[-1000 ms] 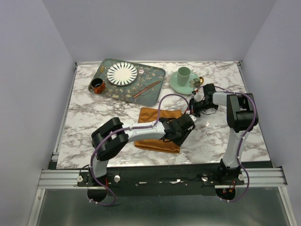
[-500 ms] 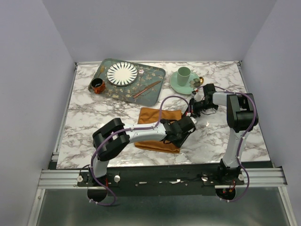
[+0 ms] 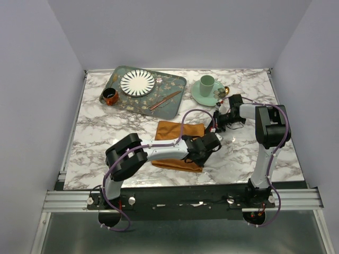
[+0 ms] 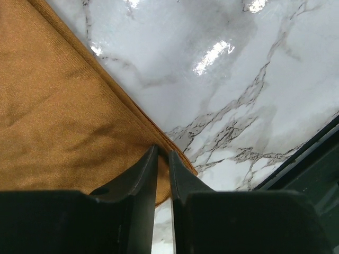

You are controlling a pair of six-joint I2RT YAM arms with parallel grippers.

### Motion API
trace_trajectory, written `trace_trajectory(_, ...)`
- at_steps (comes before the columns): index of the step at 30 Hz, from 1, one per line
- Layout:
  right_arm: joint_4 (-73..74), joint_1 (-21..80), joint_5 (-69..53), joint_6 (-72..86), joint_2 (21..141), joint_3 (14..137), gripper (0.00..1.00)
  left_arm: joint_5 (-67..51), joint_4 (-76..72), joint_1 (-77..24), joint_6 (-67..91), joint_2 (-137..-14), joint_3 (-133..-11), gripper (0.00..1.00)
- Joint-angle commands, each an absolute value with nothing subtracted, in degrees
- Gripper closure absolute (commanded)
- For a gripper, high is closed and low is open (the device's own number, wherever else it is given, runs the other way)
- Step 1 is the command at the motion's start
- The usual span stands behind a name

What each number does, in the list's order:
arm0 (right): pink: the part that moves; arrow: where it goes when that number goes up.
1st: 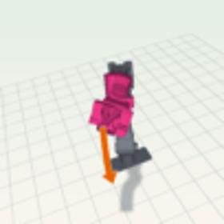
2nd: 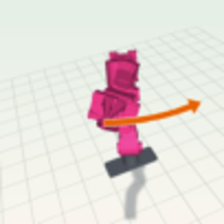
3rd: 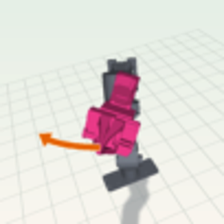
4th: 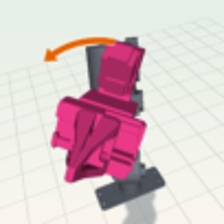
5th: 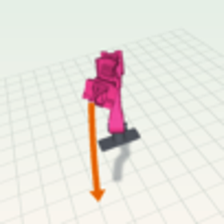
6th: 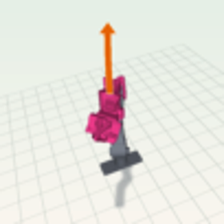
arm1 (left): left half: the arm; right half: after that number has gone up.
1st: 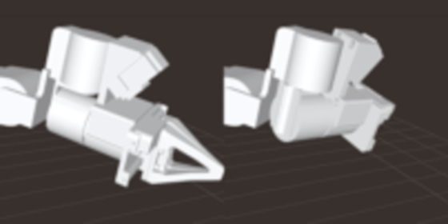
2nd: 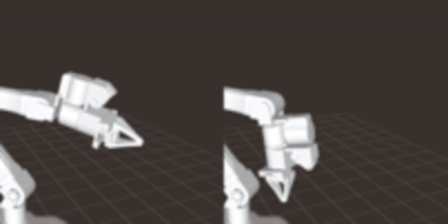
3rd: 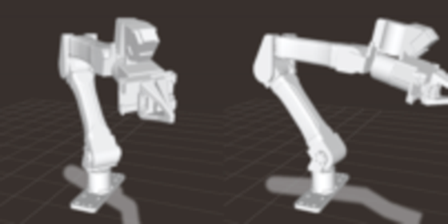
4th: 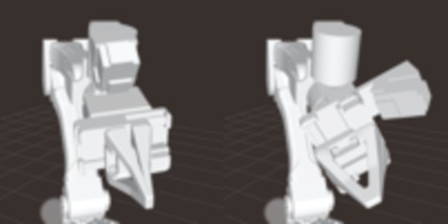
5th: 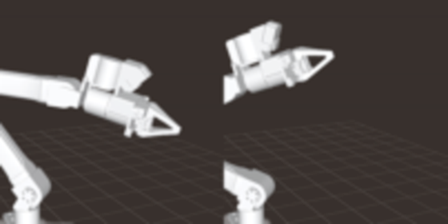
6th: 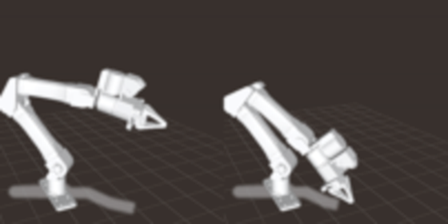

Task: Fold the napkin into a case and place the utensils inside
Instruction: Smooth out the lower triangle-folded napkin at the center of the board.

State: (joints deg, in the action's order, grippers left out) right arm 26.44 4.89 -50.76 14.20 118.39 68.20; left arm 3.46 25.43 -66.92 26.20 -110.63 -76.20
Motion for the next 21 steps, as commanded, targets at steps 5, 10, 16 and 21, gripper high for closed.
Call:
trace_trajectory(5, 25.31, 5.19, -46.32, 13.71, 118.65, 66.8, 0.99, 2.72, 25.23, -67.94, 26.63, -110.74, -75.94, 0.88)
trace_trajectory(10, 25.23, 5.19, -45.97, 13.62, 119.0, 66.88, 0.99, 2.73, 24.79, -68.2, 26.81, -110.21, -75.15, 1.0)
trace_trajectory(16, 25.22, 5.19, -45.79, 13.8, 118.92, 66.8, 0.99, 5.71, 24.35, -69.78, 26.28, -108.11, -74.27, 0.67)
trace_trajectory(21, 25.14, 5.19, -45.88, 13.71, 119.0, 66.8, 0.99, 7.47, 24.26, -70.49, 25.75, -107.4, -74.27, 0.57)
